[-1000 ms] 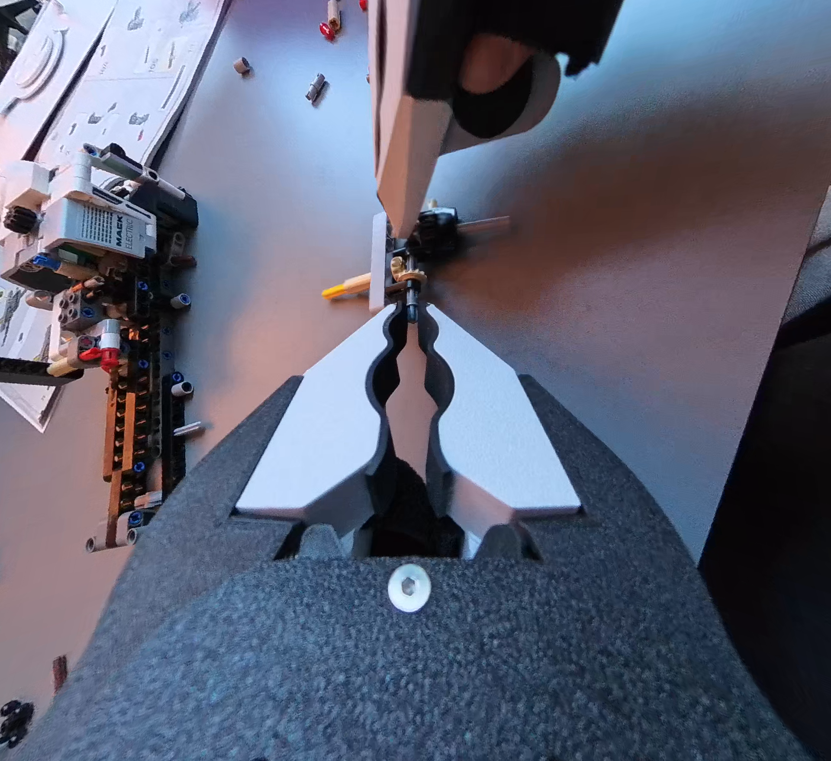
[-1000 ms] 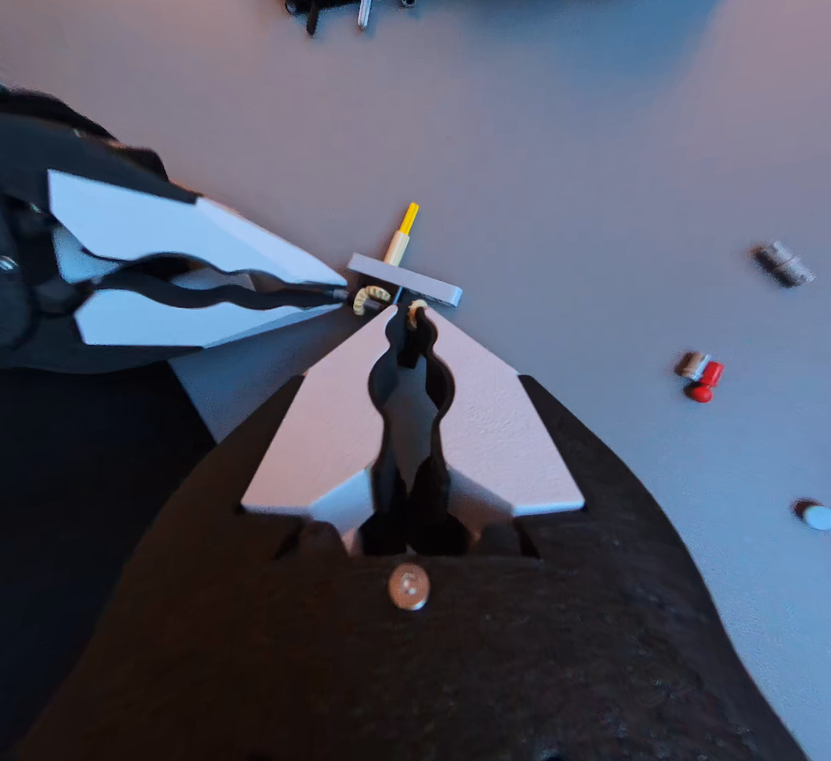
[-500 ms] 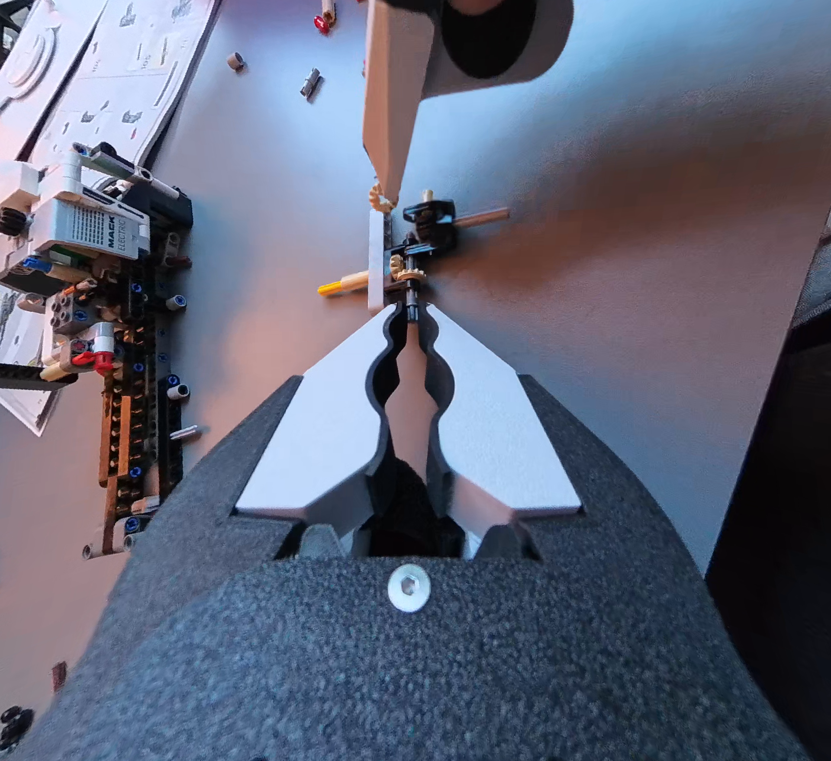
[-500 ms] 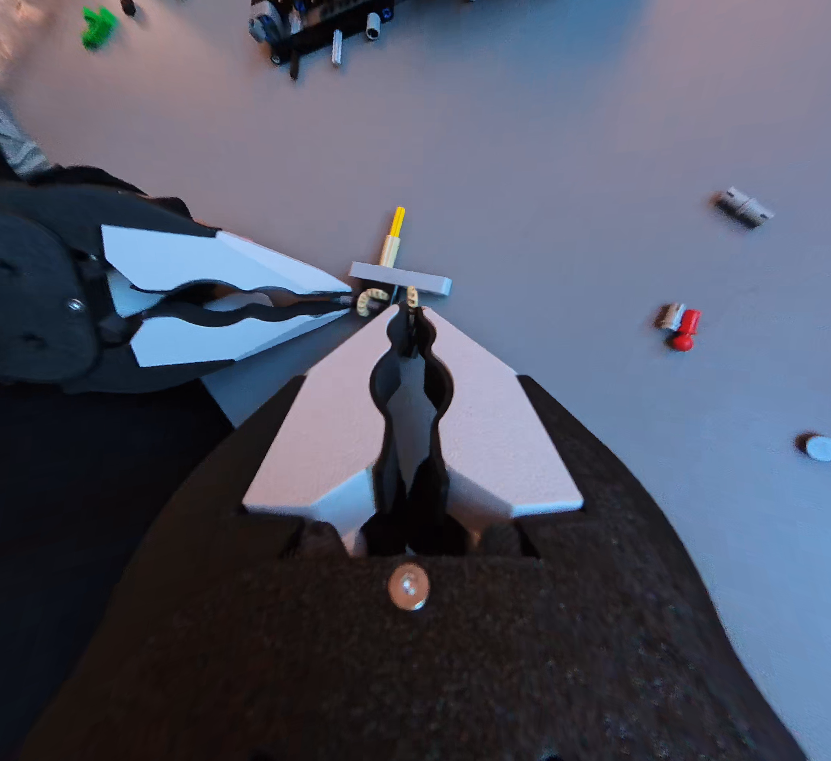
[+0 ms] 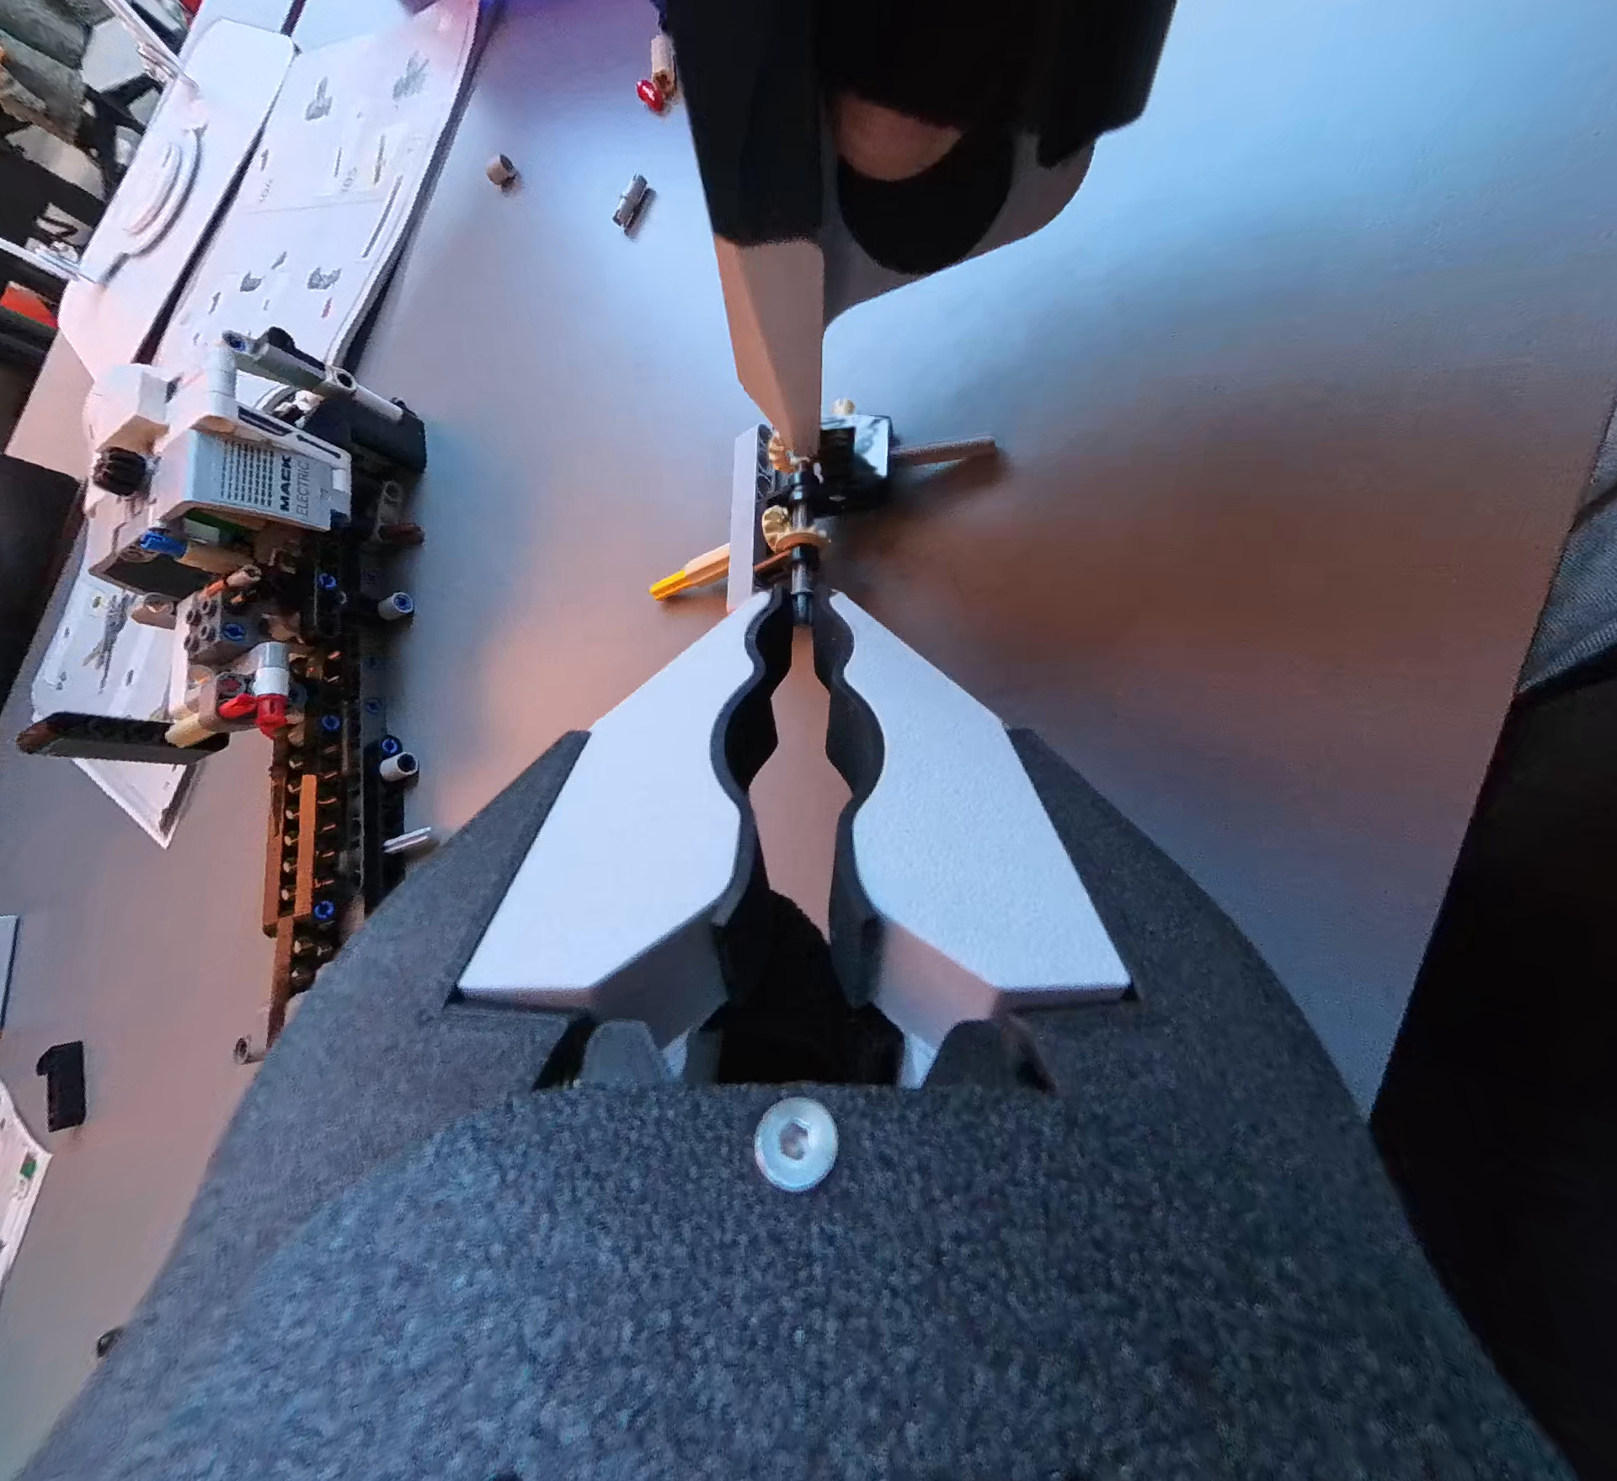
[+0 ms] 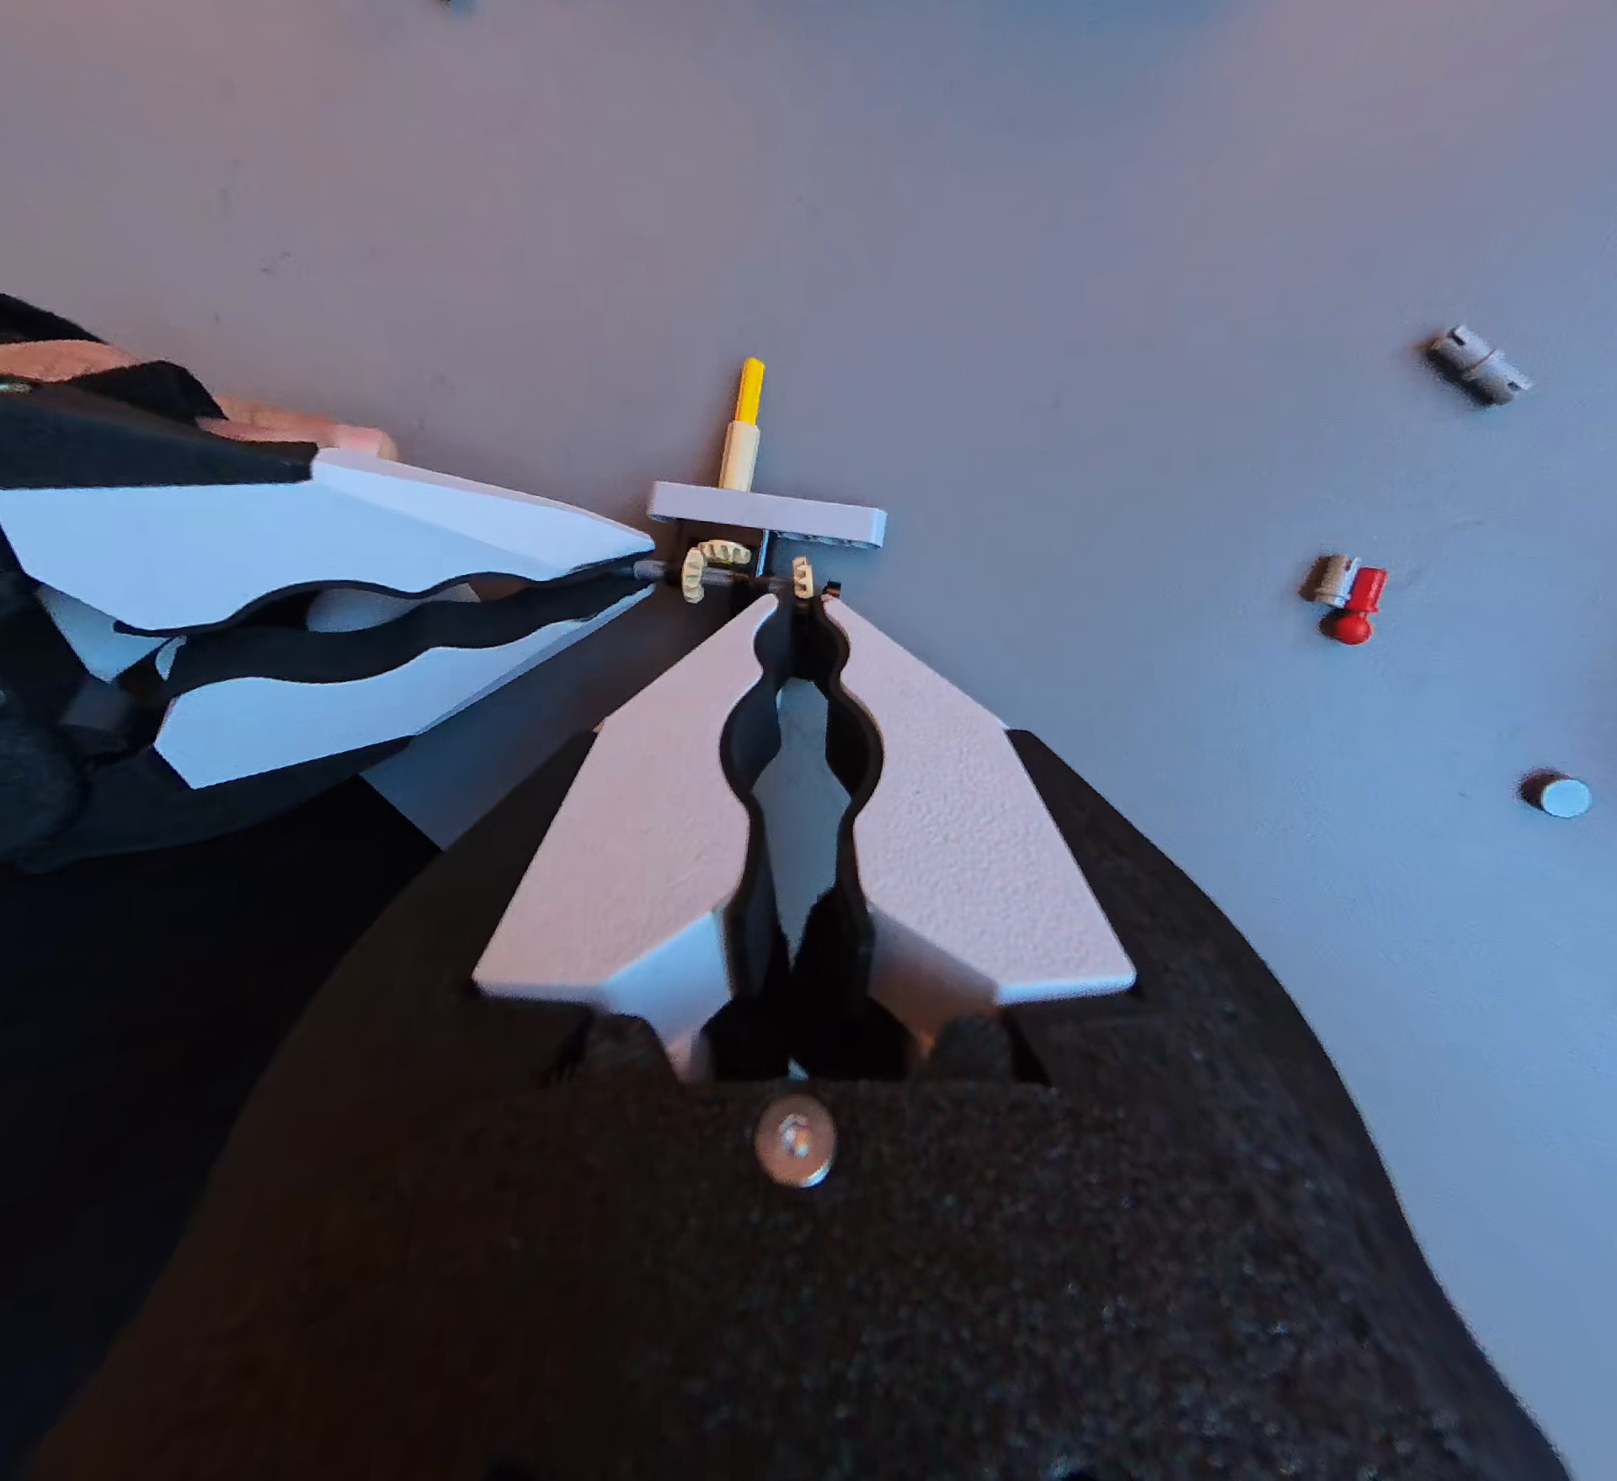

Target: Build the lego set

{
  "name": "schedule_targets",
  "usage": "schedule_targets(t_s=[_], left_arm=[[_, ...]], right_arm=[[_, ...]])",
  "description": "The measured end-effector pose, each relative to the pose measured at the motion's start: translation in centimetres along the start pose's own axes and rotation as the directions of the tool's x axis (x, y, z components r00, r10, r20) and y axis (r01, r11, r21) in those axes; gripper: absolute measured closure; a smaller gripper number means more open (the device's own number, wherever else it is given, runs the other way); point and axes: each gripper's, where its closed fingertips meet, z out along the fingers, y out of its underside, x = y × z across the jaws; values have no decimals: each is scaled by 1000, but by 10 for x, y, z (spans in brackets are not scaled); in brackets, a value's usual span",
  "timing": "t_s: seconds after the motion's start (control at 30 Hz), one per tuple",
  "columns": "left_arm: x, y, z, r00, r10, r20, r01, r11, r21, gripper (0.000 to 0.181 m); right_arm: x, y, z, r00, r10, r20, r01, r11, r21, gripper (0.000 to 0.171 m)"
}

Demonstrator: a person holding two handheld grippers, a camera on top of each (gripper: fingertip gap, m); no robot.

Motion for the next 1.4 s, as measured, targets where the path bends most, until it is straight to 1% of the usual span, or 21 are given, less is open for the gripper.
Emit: schedule_targets(t_s=[0.17,0.3,0.37,0.47,0.57,0.7,0.77,0.87,0.93,1.0,1.13,1.3,1.33,1.4], left_arm=[[-1,1,0,1000,-15,-6,15,1000,-1,179],[0,1,0,1000,11,9,-11,1000,-8,179],[0,0,0,1000,20,12,-20,1000,-10,179],[1,1,0,1000,-4,-6,4,1000,-8,179],[-1,3,1,1000,-12,-2,12,1000,-21,179],[-1,2,1,998,52,47,-50,998,-33,179],[-1,0,0,997,48,53,-47,999,-25,179],[-11,-5,-4,997,-65,36,64,997,31,179],[-21,-9,-9,985,-171,14,169,982,82,179],[-31,-12,-13,971,-239,13,235,963,133,179],[-47,-18,-20,950,-310,25,299,931,209,179],[-54,-18,-19,907,-416,-72,420,875,242,179],[-55,-19,-20,905,-419,-79,425,870,251,179],[-56,-20,-21,921,-388,-46,386,886,257,179]], right_arm=[[0,-1,-1,1000,6,10,-6,1000,-8,170],[0,0,0,999,14,37,-13,999,-32,170],[0,-1,1,1000,-8,30,9,999,-44,170],[-1,0,2,996,-86,10,87,994,-63,170],[-1,-1,2,997,-71,30,73,994,-85,170],[1,0,0,992,-121,18,123,976,-178,170],[1,0,0,988,-155,19,155,963,-222,170],[-1,-13,-4,984,-172,35,176,965,-194,170],[-4,-26,-11,983,-175,49,180,973,-146,170],[-6,-37,-18,980,-191,60,196,976,-95,170],[-10,-54,-28,977,-200,80,201,980,-3,170],[-10,-62,-33,974,-205,91,200,978,58,170],[-11,-61,-32,972,-213,95,208,976,62,170],[-10,-62,-32,969,-225,99,218,973,72,170]])
